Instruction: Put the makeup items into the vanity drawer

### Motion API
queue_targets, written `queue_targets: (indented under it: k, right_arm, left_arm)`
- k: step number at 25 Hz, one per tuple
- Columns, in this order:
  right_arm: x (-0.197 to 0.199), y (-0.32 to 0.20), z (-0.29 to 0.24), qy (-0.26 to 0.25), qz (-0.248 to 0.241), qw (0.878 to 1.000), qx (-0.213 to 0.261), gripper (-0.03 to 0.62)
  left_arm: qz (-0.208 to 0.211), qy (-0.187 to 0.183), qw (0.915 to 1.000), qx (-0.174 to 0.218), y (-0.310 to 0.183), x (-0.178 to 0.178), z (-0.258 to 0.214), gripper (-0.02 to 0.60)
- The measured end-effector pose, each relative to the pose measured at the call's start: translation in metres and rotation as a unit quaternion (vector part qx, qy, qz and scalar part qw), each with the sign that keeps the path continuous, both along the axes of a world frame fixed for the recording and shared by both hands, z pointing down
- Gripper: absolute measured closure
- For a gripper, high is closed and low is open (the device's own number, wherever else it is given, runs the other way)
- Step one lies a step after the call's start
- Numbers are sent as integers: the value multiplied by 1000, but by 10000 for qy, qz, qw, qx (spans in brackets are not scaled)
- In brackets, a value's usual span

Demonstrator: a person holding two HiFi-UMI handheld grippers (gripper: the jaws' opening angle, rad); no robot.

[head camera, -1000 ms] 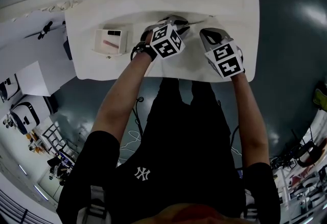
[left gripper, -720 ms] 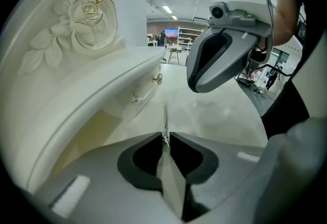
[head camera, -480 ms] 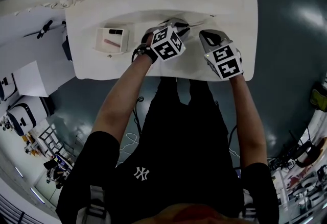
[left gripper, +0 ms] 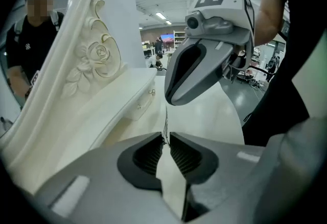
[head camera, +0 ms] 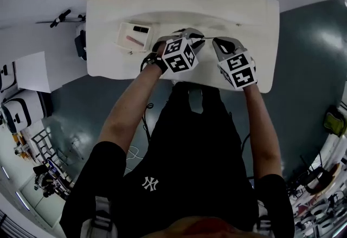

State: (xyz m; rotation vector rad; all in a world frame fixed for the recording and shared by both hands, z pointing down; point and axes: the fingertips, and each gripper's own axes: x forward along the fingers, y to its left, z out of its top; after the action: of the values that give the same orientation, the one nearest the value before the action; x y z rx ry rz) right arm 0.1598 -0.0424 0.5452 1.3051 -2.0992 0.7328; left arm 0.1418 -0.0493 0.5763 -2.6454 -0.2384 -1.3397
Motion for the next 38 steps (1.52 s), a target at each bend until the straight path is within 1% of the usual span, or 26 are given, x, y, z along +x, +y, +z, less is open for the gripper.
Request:
queue_targets:
  k: [6,11,17,22,29,38]
  right_arm:
    - [-40,-16,-17,-1,-230,9995,204,571]
    - [-87,-31,-28,-51,-475,9983,342,571]
    - [-141,-51,-36,-115,-716,9965,418,571]
    - [-177,-66,-36,-117,-835,9956,408,571]
    - [-204,-79,-35,-62,-862,9956,371,571]
    - [-215,-93,-32,21,-716,9970,284,571]
  left_arm:
    - [-146,-3,9996,238,-12,-49,-22,532]
    - [-342,-64,9985,419,-28,-101,-36,532]
    - [-611,-235,9960,606,-55,-171,-42,532]
    - [-706,-366,9945,676,-76,-217,-40,532]
    - [-661,-483,9945,660,-95,-253,-33,531]
    - [-426,-556,9961,528,-111,-267,-17,531]
